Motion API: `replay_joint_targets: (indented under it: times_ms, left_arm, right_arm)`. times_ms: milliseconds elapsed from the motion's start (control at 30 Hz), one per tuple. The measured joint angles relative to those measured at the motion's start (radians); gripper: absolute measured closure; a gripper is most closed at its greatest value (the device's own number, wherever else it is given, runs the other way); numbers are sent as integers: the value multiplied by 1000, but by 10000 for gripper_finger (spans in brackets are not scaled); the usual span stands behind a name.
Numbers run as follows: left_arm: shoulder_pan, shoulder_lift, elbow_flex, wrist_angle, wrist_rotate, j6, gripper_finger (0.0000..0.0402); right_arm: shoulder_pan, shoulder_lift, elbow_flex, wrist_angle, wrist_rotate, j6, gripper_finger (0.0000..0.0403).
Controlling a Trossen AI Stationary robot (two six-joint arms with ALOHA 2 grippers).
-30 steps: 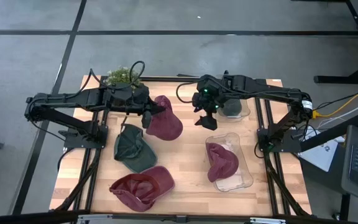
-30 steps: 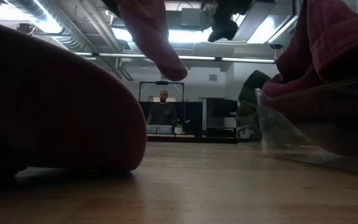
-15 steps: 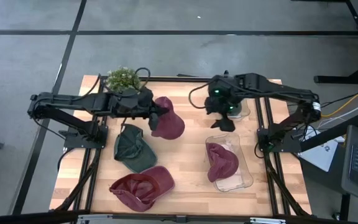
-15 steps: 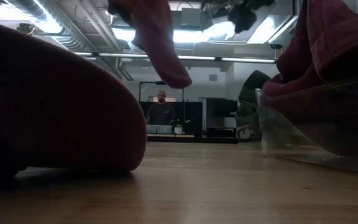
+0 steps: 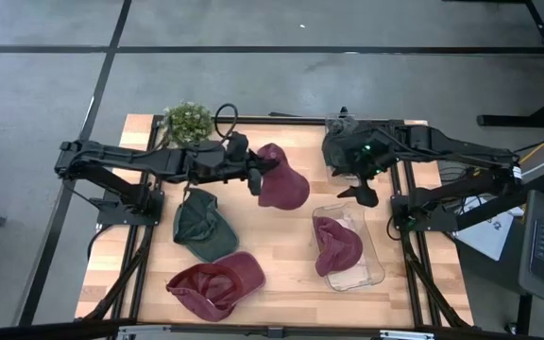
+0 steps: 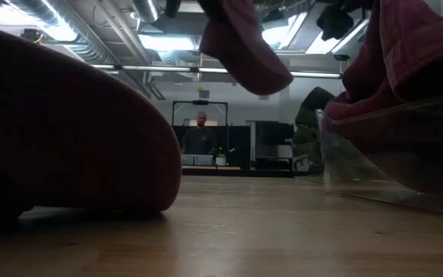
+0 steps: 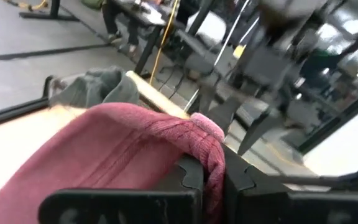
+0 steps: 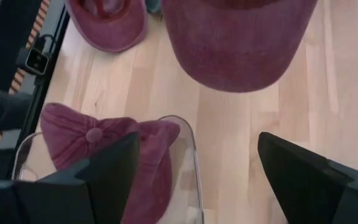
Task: Pick & Place hat
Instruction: Put the top red cap into the bottom transparent bin
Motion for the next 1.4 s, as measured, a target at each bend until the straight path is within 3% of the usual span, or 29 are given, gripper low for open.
replay_joint_targets:
  times_ms: [233, 400, 800, 1133, 1400]
  left_arm:
    - [-1, 16, 0, 28, -35, -44, 395]
    - [-13, 20, 0, 27, -38, -45, 395]
    - [-12, 34, 0, 28, -30, -24, 396]
    - [-12, 53, 1, 63, 6, 22, 395]
    - [-12, 56, 0, 58, 6, 40, 394]
  right_arm:
    - [0, -94, -204, 237, 0, 133, 79]
    - [0, -101, -271, 410, 0, 172, 79]
    - [1, -45, -280, 866, 27, 271, 79]
    - [1, 113, -280, 1051, 36, 304, 79]
    - [1, 148, -280, 1115, 54, 290, 91]
